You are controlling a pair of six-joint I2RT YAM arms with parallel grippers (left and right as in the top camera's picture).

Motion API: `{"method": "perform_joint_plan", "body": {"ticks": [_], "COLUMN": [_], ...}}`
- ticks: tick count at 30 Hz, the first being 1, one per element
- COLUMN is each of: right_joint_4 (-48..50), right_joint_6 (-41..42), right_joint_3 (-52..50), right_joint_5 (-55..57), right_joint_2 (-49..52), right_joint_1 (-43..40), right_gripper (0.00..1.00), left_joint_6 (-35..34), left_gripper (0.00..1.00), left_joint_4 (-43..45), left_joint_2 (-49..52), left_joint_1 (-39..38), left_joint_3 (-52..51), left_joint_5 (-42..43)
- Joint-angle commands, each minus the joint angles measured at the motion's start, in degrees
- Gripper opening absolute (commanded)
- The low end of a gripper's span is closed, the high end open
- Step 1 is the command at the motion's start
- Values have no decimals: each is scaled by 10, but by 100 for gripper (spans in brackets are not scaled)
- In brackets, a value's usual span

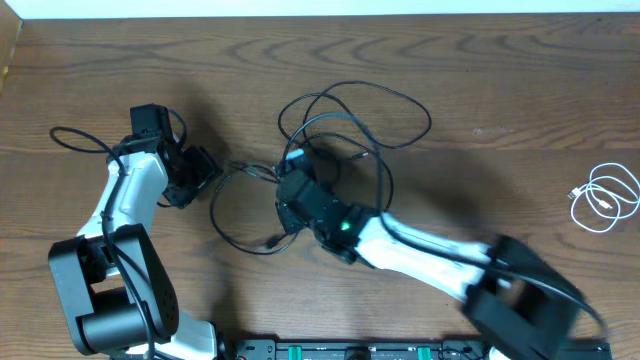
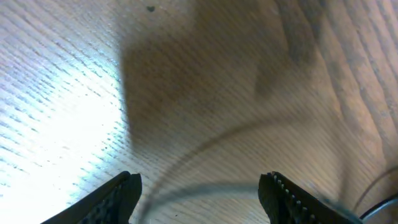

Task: Untangle cables

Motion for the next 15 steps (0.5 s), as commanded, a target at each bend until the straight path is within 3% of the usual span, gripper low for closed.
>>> {"method": "perform_joint_plan", "body": {"ticks": [1, 8, 15], "right_joint_4": [-36, -164, -254], "right_joint_6": [-41, -61, -61], "right_joint_3": [3, 3, 3], "right_joint_5": [1, 102, 73], "right_joint_2": [-69, -157, -207], "right_joint_1": [-17, -91, -232], "right_gripper": [1, 1, 1], "left_joint_6": [-14, -24, -24], "left_gripper": [67, 67, 67], "left_joint_4": [-4, -4, -4], "left_joint_2": [2, 2, 2], "left_joint_1": [2, 2, 2], "left_joint_3": [-5, -5, -5], "left_joint_5": [-17, -17, -17]}}
